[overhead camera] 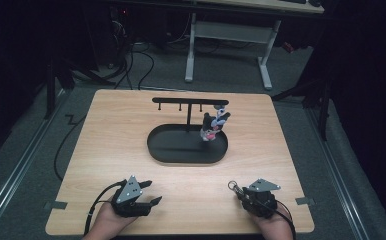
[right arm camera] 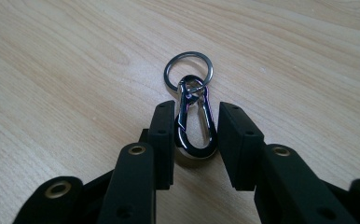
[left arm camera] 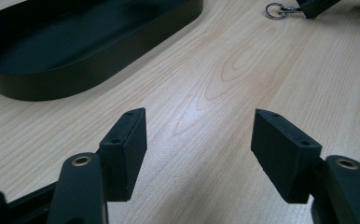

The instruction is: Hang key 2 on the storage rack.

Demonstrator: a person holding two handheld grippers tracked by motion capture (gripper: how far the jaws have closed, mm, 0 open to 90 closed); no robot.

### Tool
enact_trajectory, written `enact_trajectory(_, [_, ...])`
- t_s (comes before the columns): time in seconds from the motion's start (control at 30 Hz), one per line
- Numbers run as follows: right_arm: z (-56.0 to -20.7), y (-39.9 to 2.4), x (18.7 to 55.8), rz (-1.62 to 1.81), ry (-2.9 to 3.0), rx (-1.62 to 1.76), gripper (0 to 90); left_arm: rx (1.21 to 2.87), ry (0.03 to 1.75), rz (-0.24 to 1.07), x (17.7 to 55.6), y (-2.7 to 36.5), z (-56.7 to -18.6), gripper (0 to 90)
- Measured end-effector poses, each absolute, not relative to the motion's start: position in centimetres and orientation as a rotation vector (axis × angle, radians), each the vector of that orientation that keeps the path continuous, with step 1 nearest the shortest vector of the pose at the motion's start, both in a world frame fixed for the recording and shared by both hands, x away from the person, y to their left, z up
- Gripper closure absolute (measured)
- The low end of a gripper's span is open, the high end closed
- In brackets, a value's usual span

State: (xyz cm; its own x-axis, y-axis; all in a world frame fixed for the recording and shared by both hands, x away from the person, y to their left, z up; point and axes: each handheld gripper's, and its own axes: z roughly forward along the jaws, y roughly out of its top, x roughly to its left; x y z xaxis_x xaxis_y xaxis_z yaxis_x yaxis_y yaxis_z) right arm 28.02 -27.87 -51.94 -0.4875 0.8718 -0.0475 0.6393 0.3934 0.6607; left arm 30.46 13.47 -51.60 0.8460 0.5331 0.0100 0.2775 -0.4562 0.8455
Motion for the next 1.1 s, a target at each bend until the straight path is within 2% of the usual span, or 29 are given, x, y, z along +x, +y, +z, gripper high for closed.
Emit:
enact_trajectory(0.27, [-51.8,-27.9,28.4,0.842,2.263,1.365,69.3,2.059,0.612,0.305,30.2,13.0,-51.9,36.6])
enact_trajectory(0.4, [-51.7,-28.0,28.6,0.844,2.250,1.374,69.8,2.090,0.583,0.331,30.4,13.1,-51.9,36.5])
enact_trajectory(0.47, [-51.3,-28.1,28.6,0.852,2.234,1.367,75.2,2.067,0.609,0.302,30.2,12.9,-52.0,36.5])
enact_trajectory(0.57, [-51.2,-28.0,28.8,0.815,2.240,1.360,79.3,2.097,0.574,0.328,30.4,13.0,-51.9,36.5])
enact_trajectory(0.63, [-51.4,-28.1,28.9,0.803,2.245,1.361,81.0,2.071,0.600,0.300,30.1,12.8,-52.0,36.5])
enact_trajectory(0.77, [-51.4,-28.2,29.0,0.795,2.246,1.373,84.0,2.097,0.569,0.329,30.4,13.1,-51.9,36.5])
enact_trajectory(1.1, [-51.0,-27.9,30.1,0.733,2.377,1.338,80.3,2.103,0.557,0.328,30.3,13.0,-51.9,36.5])
